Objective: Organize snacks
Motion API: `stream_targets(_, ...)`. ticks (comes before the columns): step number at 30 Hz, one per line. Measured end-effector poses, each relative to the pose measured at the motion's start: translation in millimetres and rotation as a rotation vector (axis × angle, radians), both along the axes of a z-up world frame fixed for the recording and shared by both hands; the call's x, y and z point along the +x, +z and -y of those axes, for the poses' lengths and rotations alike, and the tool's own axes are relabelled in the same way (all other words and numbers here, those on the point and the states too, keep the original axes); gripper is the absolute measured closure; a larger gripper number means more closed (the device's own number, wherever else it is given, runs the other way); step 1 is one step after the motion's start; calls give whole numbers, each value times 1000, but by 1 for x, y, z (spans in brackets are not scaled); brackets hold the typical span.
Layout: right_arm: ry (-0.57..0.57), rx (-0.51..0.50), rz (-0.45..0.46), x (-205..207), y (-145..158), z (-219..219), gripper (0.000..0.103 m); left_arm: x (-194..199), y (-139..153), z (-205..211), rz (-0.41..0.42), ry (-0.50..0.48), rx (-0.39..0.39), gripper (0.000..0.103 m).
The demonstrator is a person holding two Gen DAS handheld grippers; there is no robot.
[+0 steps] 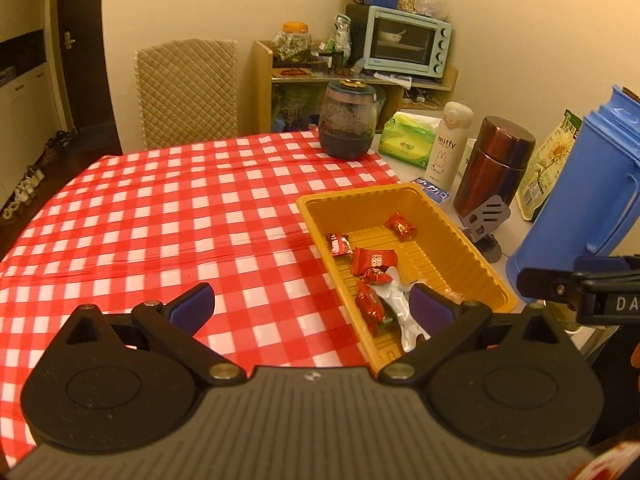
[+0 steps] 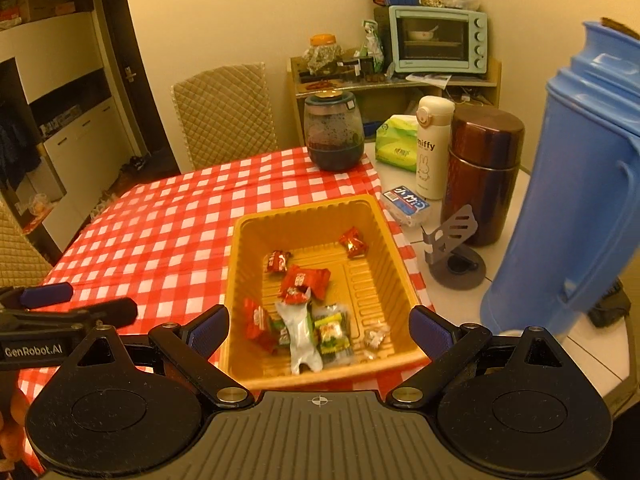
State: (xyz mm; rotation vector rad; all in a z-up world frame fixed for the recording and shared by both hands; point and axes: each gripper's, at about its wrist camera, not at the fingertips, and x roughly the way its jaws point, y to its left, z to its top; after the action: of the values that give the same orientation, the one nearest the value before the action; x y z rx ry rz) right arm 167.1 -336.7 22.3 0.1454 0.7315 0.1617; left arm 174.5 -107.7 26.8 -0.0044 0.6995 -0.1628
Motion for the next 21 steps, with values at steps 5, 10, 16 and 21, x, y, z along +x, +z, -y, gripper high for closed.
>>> stream_targets(5,-10,23,11,-29,5,-3,7,-28,5,-5,6,1,3,0)
stream_targets(10,-66,35,28,-58,12,-6,7,-57,9,-9,20,20,-7,0)
stream_targets(16,-74,10,52,-91,19,-16,7,-88,16,-16,21,41,-27,0)
stream_targets(21,-57,-21,69,-115,27,-28,7,-110,25,-24,30,61,-37,0)
